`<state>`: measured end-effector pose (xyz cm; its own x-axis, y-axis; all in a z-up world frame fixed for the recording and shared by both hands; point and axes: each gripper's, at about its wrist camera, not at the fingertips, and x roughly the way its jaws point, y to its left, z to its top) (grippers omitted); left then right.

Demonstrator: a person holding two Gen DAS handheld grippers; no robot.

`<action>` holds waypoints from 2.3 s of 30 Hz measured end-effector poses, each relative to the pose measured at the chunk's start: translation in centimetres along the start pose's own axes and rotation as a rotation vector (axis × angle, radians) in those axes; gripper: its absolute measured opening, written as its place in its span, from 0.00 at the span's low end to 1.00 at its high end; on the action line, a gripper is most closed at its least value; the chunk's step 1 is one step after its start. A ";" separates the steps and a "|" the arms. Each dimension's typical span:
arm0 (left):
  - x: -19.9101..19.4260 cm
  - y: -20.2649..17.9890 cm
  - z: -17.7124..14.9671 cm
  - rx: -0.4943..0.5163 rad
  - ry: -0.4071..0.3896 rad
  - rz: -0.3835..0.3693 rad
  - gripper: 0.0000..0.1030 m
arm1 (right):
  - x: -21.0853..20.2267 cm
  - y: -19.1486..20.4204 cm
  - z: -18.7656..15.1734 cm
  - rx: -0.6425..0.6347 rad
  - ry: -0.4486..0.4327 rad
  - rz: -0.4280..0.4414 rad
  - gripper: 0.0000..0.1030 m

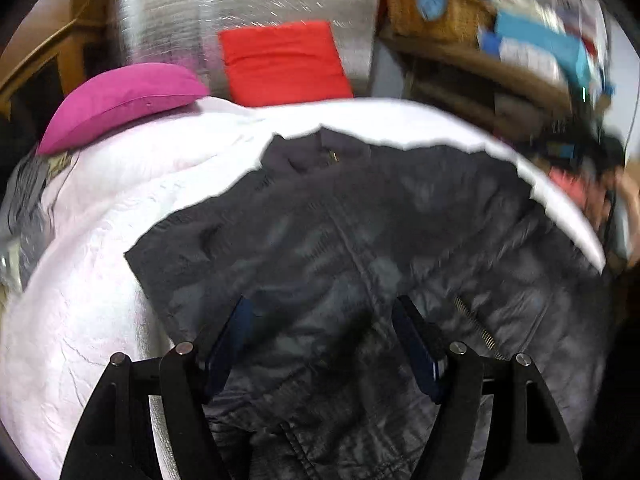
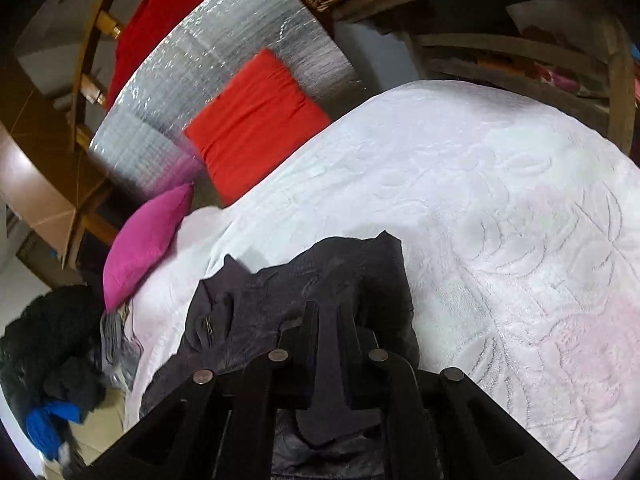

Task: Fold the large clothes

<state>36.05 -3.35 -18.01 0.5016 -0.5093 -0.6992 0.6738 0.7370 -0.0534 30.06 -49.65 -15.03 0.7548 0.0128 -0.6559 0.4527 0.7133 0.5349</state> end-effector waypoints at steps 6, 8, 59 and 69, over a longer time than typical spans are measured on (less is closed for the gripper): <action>-0.4 5.7 0.1 -0.241 -0.031 0.104 0.75 | 0.9 0.1 -0.4 0.016 0.091 0.050 0.11; 0.1 7.3 -0.2 -0.337 -0.019 0.141 0.75 | 0.9 -0.4 -0.4 0.018 0.088 0.033 0.11; 3.3 8.9 -0.3 -0.449 0.037 0.314 0.75 | 3.3 -0.7 -1.6 -0.200 0.079 -0.348 0.13; 5.9 6.3 -0.4 -0.314 0.130 0.301 0.77 | -0.9 -0.9 0.1 -0.032 -0.120 -0.199 0.19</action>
<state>43.06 -1.49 -22.74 0.5645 -0.2061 -0.7993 0.3011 0.9530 -0.0331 29.01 -50.36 -14.84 0.7042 -0.2126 -0.6774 0.5843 0.7155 0.3829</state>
